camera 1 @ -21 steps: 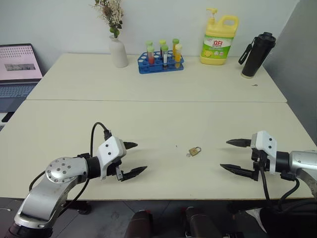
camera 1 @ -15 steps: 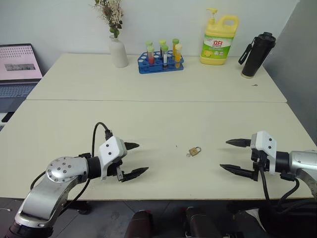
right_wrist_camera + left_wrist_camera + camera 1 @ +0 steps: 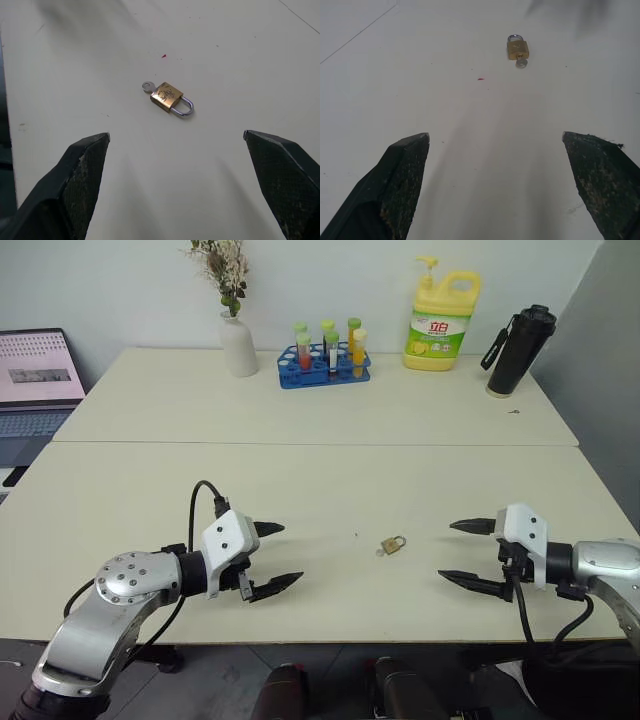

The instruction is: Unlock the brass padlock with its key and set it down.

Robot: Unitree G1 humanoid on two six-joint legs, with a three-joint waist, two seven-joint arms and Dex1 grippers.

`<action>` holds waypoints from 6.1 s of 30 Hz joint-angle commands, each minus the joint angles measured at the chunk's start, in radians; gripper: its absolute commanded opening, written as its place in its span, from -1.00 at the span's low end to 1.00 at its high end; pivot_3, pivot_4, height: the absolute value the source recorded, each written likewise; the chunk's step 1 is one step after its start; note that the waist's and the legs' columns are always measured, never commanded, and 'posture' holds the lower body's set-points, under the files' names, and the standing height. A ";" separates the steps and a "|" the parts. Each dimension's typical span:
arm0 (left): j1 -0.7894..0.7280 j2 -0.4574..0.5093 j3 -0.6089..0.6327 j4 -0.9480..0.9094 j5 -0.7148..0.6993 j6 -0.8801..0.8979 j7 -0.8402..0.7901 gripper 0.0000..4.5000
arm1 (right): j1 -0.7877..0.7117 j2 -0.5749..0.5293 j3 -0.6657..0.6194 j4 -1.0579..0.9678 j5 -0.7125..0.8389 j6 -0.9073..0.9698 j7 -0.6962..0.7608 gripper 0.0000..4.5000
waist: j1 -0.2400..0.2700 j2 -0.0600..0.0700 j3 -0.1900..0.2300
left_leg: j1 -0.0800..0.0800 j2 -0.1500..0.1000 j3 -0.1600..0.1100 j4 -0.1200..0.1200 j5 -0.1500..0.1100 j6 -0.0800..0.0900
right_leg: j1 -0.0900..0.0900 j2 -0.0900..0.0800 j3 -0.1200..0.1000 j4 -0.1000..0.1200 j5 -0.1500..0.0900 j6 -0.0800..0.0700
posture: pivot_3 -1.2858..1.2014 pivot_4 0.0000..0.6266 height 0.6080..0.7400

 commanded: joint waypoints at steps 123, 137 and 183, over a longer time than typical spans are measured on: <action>-0.633 -0.231 -0.200 0.274 -0.142 0.251 -0.116 -1.00 | -0.157 0.206 0.138 0.068 -0.792 -1.014 -0.578 -0.59 | 0.001 0.000 0.001 | 0.000 -0.002 0.000 0.002 0.001 -0.001 | 0.000 0.002 0.001 0.003 0.002 -0.003 | 0.03 -0.52 1.00; -0.587 -0.221 -0.307 0.288 0.178 -0.332 -0.180 -1.00 | -0.140 0.221 0.139 0.056 -0.746 -0.966 -0.541 -0.59 | 0.003 0.000 0.001 | 0.000 -0.002 0.000 0.002 0.000 -0.001 | 0.000 0.002 0.001 0.003 0.002 -0.004 | 0.03 -0.52 1.00; -0.649 -0.321 -0.196 0.260 -0.170 0.382 0.000 0.67 | -0.147 0.220 0.144 0.044 -0.729 -0.982 -0.517 -0.59 | 0.001 0.000 0.001 | 0.000 -0.002 -0.001 0.003 0.001 -0.001 | 0.001 0.003 0.001 0.004 0.002 -0.004 | 0.03 -0.52 1.00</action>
